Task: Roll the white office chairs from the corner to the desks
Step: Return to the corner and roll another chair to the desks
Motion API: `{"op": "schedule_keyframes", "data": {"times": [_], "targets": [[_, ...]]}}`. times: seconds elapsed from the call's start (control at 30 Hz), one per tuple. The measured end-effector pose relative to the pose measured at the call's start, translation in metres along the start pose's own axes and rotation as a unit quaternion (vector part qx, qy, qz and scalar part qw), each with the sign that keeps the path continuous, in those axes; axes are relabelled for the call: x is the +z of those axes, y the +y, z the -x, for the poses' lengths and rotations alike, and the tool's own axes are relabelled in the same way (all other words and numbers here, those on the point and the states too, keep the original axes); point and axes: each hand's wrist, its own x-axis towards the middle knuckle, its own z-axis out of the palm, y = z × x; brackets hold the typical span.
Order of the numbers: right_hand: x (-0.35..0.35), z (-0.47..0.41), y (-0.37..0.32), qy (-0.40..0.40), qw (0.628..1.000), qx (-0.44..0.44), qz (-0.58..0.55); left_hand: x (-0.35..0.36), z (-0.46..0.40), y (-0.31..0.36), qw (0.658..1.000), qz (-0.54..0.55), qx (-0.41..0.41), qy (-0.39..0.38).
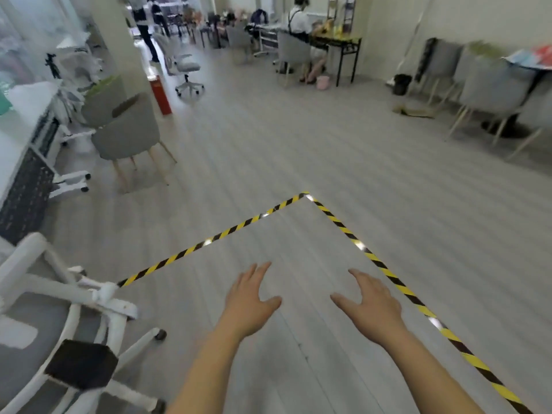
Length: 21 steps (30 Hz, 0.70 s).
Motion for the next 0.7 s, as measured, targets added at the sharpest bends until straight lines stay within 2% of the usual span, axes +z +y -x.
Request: {"op": "schedule_keyframes", "data": {"times": [0.13,0.37,0.6,0.7], "targets": [[-0.057,-0.012,0.079,0.034,0.998,0.054,-0.023,0.057,-0.031,0.100,0.996,-0.009,0.063,-0.070],[-0.153,-0.018,0.230,0.122,0.980,0.135,-0.074,0.182,-0.085,0.261,0.975,-0.039,0.175,-0.133],[-0.222,0.015,0.353,0.213,0.930,0.259,-0.153,0.298,-0.112,0.394,0.927,-0.079,0.261,-0.257],[-0.245,0.022,0.408,0.243,0.898,0.321,-0.179,0.355,-0.129,0.453,0.896,-0.103,0.312,-0.298]]}}
